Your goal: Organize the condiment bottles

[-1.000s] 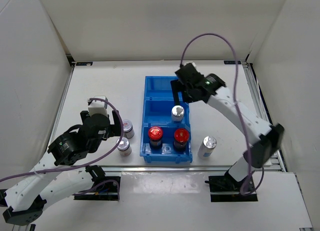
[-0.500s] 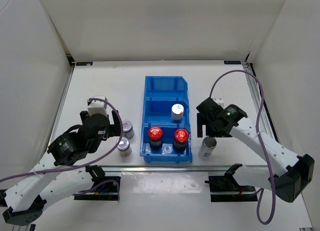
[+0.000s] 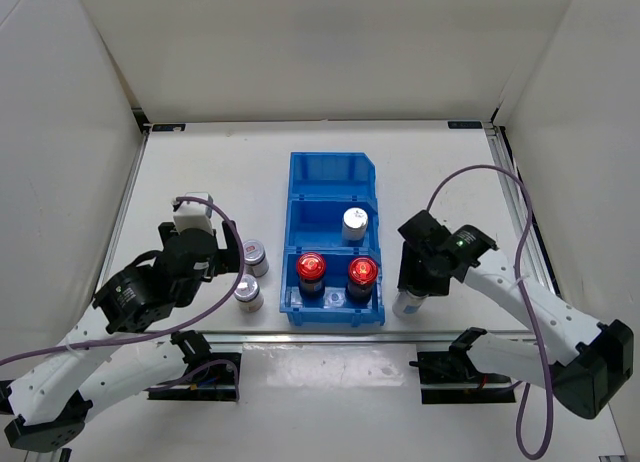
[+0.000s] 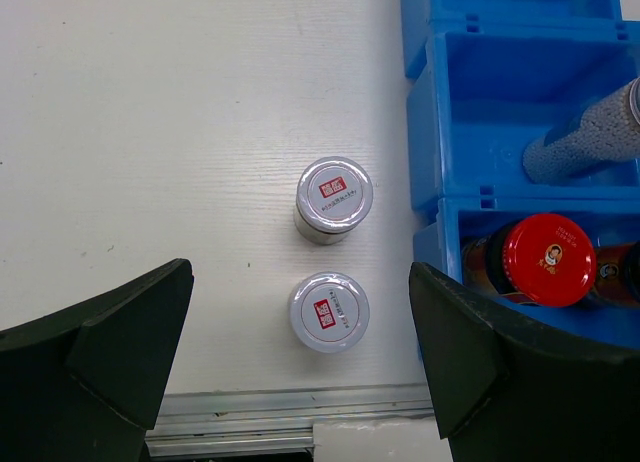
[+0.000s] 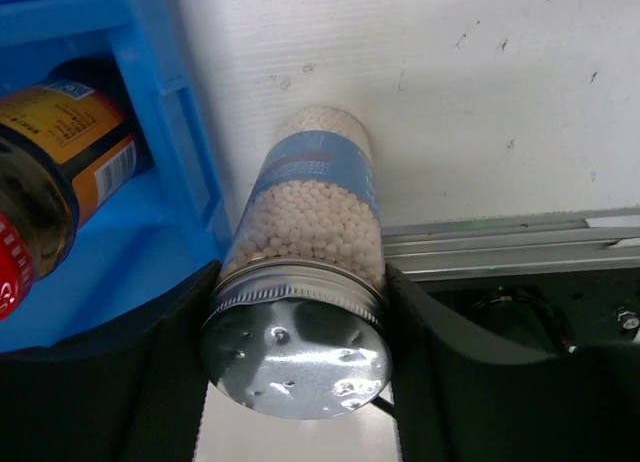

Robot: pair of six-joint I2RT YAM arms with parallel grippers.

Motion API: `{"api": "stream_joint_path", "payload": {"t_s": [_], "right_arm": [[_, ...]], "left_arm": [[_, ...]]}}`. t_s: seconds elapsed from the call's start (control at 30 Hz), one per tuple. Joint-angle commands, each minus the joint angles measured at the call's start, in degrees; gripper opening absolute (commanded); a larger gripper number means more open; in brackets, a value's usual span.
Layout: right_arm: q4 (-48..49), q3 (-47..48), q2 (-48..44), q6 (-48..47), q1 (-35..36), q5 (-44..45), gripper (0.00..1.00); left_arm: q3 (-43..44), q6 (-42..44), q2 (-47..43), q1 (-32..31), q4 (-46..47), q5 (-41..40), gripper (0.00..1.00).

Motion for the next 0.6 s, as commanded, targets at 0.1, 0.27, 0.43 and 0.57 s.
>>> {"api": "stream_joint_path", "payload": {"t_s": [0.1,0.27,0.43,0.57], "right_arm": [[-3.9,4.9,-3.6,3.1,-0.2,4.9,0.32],[-10.2,20.4,-3.0,-0.7,-0.2,14.9,0.14],[-8.6,35.7,3.5,-8.6,-0.2,18.1,0.0],[1.2,44.6,10.9,-17.6,1.5,9.4,0.0]], "left_arm": [[-0.3,-0.9,-0.4,0.2,0.3,-0.9,1.0],[-0.3,-0.9,-0.9,0.2,0.3,-0.9,1.0],[-0.3,-0.9,-0.9,0.2,0.3,-1.4,1.0],[-0.3,-0.9,-0.9,0.2,-0.2,-1.4,1.0]]}}
